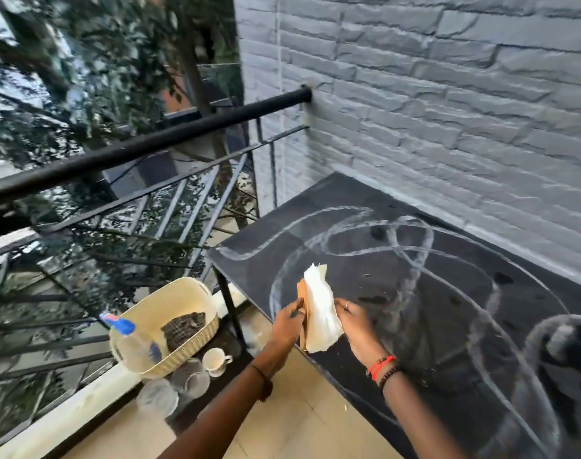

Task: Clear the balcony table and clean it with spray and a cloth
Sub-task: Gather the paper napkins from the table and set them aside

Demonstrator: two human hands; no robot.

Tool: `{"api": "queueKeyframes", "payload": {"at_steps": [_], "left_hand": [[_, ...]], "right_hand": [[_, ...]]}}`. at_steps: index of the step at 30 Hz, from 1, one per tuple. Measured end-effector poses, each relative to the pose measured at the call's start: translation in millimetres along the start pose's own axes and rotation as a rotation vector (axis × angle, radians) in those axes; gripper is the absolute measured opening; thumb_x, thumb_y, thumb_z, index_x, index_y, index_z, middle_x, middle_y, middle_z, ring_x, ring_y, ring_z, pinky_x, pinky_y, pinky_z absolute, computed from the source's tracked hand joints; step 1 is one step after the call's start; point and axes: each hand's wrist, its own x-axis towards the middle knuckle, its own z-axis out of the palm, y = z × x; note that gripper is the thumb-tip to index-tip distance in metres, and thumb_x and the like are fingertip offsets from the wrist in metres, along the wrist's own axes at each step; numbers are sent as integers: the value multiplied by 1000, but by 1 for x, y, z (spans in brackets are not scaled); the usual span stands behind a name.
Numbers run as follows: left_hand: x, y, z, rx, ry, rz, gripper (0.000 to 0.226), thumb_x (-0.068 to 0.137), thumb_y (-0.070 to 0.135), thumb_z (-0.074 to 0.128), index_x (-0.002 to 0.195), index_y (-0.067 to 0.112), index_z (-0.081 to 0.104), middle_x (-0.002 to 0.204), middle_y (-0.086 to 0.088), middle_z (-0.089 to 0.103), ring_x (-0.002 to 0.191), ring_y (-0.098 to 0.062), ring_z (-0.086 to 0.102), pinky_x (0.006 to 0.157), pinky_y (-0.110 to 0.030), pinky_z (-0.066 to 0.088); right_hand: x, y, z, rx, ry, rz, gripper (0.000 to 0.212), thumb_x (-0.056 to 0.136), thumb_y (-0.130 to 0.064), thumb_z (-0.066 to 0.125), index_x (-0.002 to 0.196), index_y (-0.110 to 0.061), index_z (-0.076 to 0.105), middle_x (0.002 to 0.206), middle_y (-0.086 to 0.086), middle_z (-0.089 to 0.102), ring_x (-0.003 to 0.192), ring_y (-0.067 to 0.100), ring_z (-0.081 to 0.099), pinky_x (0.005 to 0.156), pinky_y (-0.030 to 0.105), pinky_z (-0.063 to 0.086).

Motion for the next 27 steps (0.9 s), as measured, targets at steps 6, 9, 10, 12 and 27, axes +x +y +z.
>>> {"api": "queueKeyframes", "payload": {"at_steps": [6, 9, 10, 12, 27], "left_hand": [[-17, -13, -70, -50, 163, -37, 28, 98, 6, 45, 116, 21, 60, 103, 1, 67, 95, -17, 64, 95, -36, 49], [-20, -30, -96, -54, 237, -70, 32, 97, 12, 49, 127, 14, 61, 110, -5, 69, 99, -23, 66, 96, -41, 50], [-19, -38, -103, -55, 258, -72, 33, 97, 11, 49, 128, 12, 59, 111, -6, 69, 100, -23, 66, 95, -39, 51], [-20, -46, -115, -35, 296, -89, 34, 98, 8, 47, 131, 12, 56, 112, -6, 66, 99, -22, 63, 92, -34, 50], [13, -98, -146, -107, 386, -275, 39, 94, 4, 49, 127, 22, 57, 121, -3, 63, 109, -20, 61, 98, -37, 49]], "right_hand": [[-5, -2, 71, -126, -163, -19, 29, 92, -9, 54, 68, -22, 66, 73, -3, 67, 74, 12, 60, 66, 23, 48], [-1, 2, 97, -199, -266, -7, 22, 91, -9, 56, 76, -18, 69, 76, -1, 70, 70, 11, 65, 62, 23, 51], [1, 4, 104, -226, -287, 2, 19, 91, -8, 56, 80, -14, 70, 73, -1, 70, 66, 9, 65, 58, 21, 50], [9, 9, 120, -307, -321, 15, 17, 90, -4, 54, 82, -2, 69, 70, 4, 68, 61, 11, 63, 54, 23, 48], [55, 38, 184, -797, -331, -118, 25, 83, -4, 51, 59, -6, 56, 49, 0, 39, 45, 7, 23, 33, 18, 19]]}}
